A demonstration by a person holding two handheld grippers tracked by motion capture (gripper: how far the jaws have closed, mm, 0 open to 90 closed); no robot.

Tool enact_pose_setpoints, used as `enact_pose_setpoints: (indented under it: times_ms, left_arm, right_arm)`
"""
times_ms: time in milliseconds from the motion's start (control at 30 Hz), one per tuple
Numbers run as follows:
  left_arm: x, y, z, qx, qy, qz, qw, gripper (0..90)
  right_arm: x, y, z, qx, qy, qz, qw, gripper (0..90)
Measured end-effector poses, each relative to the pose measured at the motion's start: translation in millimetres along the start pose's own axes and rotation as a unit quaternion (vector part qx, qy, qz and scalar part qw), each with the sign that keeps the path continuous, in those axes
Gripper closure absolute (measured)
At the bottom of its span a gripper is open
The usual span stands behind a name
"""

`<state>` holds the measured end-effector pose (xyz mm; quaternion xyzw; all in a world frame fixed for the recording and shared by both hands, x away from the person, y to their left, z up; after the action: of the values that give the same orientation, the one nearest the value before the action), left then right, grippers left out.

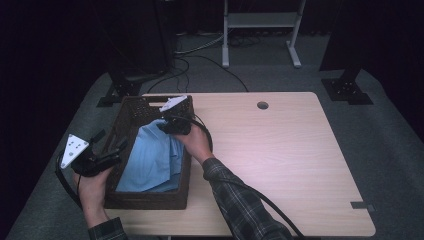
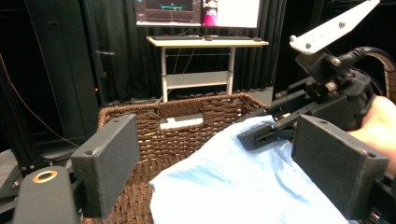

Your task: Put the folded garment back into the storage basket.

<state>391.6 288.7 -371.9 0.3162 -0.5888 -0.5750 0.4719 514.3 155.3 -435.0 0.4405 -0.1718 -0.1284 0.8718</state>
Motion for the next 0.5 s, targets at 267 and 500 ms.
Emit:
enact_pose_setpoints:
  times_ms: [267,500]
  left_arm:
    - [0.2,-0.2,-0.8,0.0,0.0,-0.002,1.0,11.9]
    - [-0.9,-0.6,-2.0,0.0,0.006,-0.001,1.0,5.7]
  right_arm:
    - [35.3,-5.5,25.4,0.035,-0.025,-0.043,0.9981,24.4]
    - [59.4,-19.6,59.7,0.047,-0.04,-0.057,0.9965,1.2]
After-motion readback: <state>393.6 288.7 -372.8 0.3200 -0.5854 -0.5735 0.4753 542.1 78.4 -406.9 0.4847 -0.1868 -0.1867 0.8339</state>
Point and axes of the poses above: each handheld gripper's, and its own axes: z roughly backward along the jaws, y roughly out of its top, x roughly to its right, the point moved 10 cm from there along -z, roughly forward along the jaws, and after that the axes turned 11 degrees about z, right-handed, at the moved point
